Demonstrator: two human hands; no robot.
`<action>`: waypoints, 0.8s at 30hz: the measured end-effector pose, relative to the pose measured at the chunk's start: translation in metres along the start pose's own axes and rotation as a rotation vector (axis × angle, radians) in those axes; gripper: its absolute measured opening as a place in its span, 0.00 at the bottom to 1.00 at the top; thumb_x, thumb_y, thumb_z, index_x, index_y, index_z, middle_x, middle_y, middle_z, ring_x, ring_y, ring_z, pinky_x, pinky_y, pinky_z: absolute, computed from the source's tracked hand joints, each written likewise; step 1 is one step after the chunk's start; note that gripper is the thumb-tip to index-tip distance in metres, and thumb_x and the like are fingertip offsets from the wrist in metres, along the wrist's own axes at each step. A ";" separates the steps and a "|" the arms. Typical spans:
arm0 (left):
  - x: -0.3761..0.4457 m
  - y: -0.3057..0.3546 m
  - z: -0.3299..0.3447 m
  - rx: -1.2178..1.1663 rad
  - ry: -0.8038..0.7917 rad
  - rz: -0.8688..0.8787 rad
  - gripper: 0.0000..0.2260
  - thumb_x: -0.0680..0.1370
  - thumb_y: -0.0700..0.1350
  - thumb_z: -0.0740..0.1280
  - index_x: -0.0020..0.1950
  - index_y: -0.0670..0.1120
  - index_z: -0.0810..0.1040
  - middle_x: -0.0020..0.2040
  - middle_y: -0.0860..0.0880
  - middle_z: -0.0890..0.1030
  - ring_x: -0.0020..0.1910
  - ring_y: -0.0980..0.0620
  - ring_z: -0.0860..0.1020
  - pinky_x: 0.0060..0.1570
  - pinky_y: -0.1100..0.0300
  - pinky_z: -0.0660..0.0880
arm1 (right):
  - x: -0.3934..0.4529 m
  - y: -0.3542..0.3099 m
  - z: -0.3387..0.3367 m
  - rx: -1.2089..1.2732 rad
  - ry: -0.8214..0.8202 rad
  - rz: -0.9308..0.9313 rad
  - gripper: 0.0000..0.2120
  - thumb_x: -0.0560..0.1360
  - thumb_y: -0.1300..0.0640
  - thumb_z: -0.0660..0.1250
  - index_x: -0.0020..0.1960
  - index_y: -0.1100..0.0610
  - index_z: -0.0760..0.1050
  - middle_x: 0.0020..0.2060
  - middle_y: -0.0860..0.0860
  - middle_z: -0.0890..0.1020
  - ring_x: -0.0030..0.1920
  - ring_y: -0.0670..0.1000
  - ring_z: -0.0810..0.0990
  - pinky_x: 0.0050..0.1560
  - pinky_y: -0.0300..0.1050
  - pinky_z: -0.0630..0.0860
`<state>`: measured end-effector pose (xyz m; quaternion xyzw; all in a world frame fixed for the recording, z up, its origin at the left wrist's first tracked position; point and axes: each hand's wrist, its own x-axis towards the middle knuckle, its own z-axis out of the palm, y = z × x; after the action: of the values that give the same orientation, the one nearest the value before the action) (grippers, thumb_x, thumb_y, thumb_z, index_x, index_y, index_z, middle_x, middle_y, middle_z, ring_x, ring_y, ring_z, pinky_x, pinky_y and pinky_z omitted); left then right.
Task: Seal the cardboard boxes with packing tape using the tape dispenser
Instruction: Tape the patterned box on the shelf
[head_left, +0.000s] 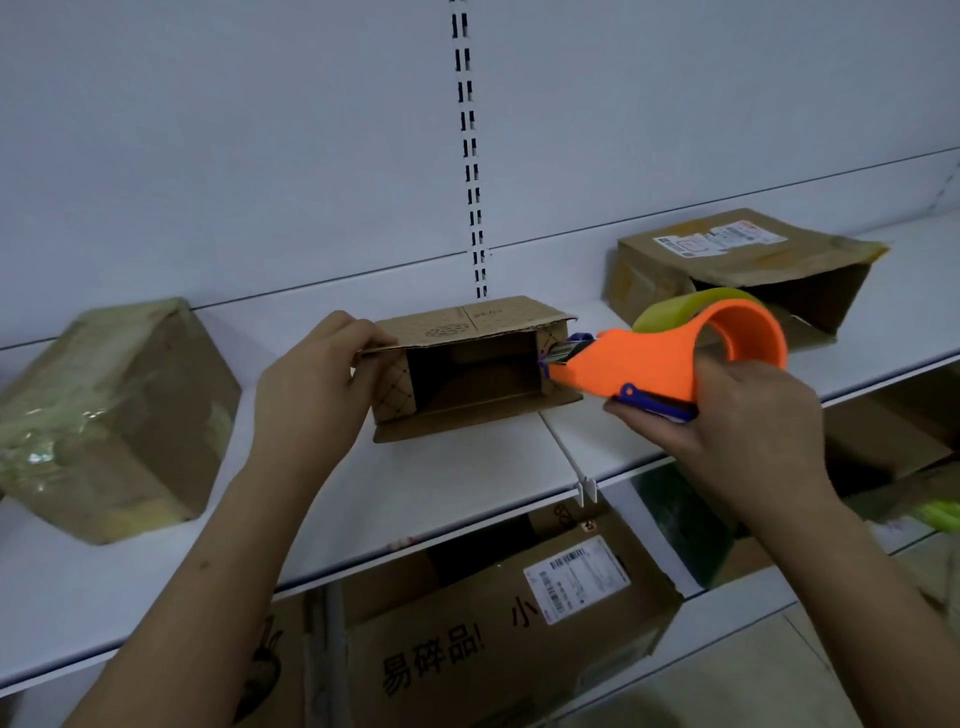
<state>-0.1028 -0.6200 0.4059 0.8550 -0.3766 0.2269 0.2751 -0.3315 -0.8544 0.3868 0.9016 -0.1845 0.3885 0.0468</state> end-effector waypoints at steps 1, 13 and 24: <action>0.002 0.001 -0.001 -0.003 -0.009 0.000 0.04 0.81 0.49 0.65 0.51 0.54 0.80 0.48 0.57 0.78 0.44 0.53 0.79 0.35 0.58 0.72 | 0.002 -0.001 0.002 -0.009 -0.018 -0.003 0.31 0.70 0.30 0.63 0.45 0.61 0.74 0.26 0.54 0.76 0.25 0.52 0.73 0.33 0.39 0.63; 0.040 0.002 -0.037 -0.161 -0.130 -0.080 0.08 0.81 0.54 0.63 0.48 0.53 0.79 0.44 0.52 0.78 0.44 0.55 0.74 0.40 0.58 0.70 | 0.026 0.007 0.000 0.093 0.009 0.246 0.27 0.70 0.30 0.60 0.33 0.55 0.64 0.23 0.45 0.63 0.22 0.46 0.62 0.29 0.35 0.54; 0.044 -0.002 -0.023 -0.573 -0.132 -0.095 0.19 0.81 0.41 0.65 0.65 0.63 0.77 0.55 0.60 0.82 0.51 0.57 0.82 0.53 0.64 0.77 | 0.017 -0.003 0.014 0.513 0.169 0.642 0.33 0.70 0.25 0.56 0.38 0.57 0.72 0.32 0.54 0.77 0.34 0.54 0.78 0.36 0.48 0.74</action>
<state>-0.0786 -0.6266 0.4485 0.7721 -0.4018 0.0423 0.4905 -0.3100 -0.8602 0.3894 0.7457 -0.3489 0.4895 -0.2876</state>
